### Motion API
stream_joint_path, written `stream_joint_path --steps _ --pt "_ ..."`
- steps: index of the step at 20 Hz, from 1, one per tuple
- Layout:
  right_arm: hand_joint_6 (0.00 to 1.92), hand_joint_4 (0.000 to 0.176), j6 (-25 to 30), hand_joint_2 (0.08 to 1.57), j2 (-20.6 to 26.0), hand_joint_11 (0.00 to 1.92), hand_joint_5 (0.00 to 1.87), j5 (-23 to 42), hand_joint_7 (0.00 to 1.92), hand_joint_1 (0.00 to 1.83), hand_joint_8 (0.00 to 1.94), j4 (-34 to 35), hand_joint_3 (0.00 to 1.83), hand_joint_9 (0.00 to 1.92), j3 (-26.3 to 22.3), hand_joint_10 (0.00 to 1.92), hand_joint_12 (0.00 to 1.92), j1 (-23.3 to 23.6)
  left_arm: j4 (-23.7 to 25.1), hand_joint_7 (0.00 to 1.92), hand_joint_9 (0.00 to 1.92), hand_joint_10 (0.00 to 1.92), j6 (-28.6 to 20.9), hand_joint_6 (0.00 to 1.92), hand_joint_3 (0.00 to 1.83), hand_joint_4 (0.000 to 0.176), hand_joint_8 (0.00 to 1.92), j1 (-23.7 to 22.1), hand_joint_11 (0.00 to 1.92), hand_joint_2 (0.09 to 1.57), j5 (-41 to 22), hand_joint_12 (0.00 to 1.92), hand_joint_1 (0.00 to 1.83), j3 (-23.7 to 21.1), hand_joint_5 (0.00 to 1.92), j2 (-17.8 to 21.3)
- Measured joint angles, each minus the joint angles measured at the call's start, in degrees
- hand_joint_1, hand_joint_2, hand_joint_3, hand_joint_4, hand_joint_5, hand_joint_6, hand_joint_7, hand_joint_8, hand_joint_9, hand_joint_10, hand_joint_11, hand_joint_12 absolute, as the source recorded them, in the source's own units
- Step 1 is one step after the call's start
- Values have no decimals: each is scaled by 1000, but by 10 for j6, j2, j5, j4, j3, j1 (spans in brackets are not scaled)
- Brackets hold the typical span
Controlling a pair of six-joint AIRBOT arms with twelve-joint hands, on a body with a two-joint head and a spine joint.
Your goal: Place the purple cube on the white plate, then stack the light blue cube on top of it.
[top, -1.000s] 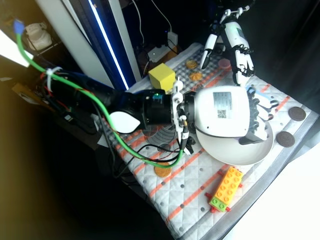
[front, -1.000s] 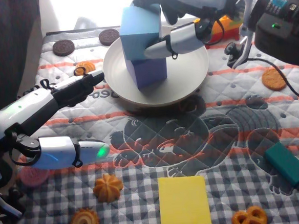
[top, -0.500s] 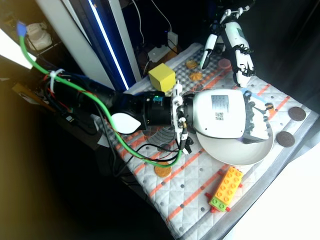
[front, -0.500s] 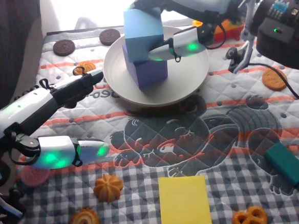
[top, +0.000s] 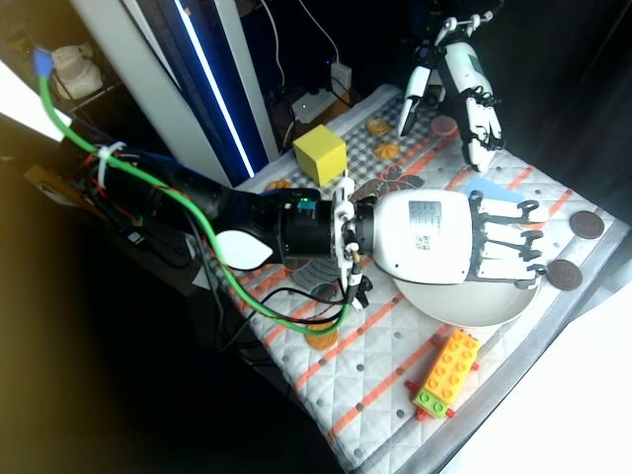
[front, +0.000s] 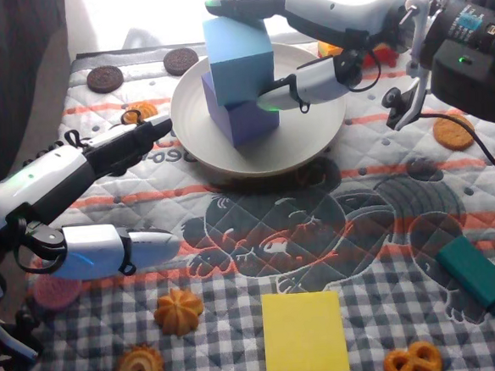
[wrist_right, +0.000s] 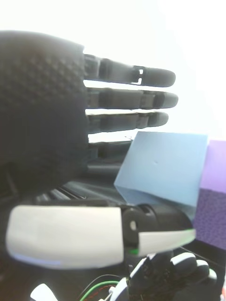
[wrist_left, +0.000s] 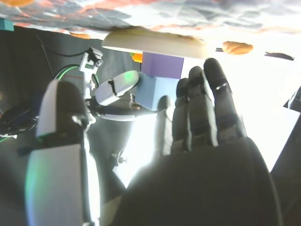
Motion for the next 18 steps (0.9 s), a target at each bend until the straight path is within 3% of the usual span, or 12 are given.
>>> stream_joint_path --steps 3,4,5,7,10,11,13,14,15,16,17,18 --pt "1 122 0 908 2 1 135 0 215 802 2 0 0 293 -3 3 995 -1 0 212 253 4 0 0 0 144 0 2 0 939 -5 824 862 0 129 0" --pt "0 129 0 909 3 0 118 0 188 809 0 -1 0 266 -3 0 945 -1 -1 210 247 1 0 0 0 148 0 3 0 933 -3 819 879 0 122 0" --pt "1 135 0 903 4 0 105 2 155 798 2 0 0 240 -3 2 1007 -1 0 214 251 3 0 2 0 132 2 3 0 934 -3 815 903 0 127 0" --pt "0 138 0 900 5 0 95 5 125 810 1 0 0 182 -3 12 778 -1 -1 197 241 0 0 0 5 129 0 3 0 945 -4 760 892 0 120 0" --pt "0 152 0 889 8 0 82 5 116 799 3 0 0 182 -7 10 690 -1 -1 189 233 0 0 1 0 160 0 3 0 939 -4 769 895 0 113 0" --pt "0 150 0 887 10 0 86 7 118 815 2 0 0 179 -10 6 628 -1 -1 197 237 2 0 6 0 149 3 3 0 933 -5 763 908 0 127 0" --pt "0 147 0 882 18 0 23 14 86 787 2 -1 0 167 -18 1 807 -1 -1 204 231 0 -1 2 0 158 2 3 0 930 -6 726 916 0 138 0" --pt "0 160 0 880 29 0 4 26 55 786 0 -3 0 130 -28 0 864 -2 -1 207 238 2 -3 1 0 152 1 3 0 938 -7 756 902 0 143 0" --pt "0 173 0 886 52 0 0 46 10 778 0 -3 1 36 -46 3 536 -2 1 207 230 0 -19 1 0 163 0 3 0 937 -9 730 921 0 153 0" --pt "0 175 0 886 67 0 0 61 1 760 0 -3 1 6 -56 0 237 -2 7 249 252 7 -38 4 0 169 6 4 0 943 -13 915 913 1 180 0" --pt "0 176 0 888 86 0 0 81 0 728 0 0 1 0 -67 0 143 -4 22 253 253 5 -71 1 1 175 2 6 0 953 -21 989 900 5 180 2" --pt "0 176 0 892 112 0 0 116 0 711 0 13 1 0 -81 0 70 -12 36 211 205 0 -134 0 3 174 0 16 0 975 -46 905 872 13 154 7"
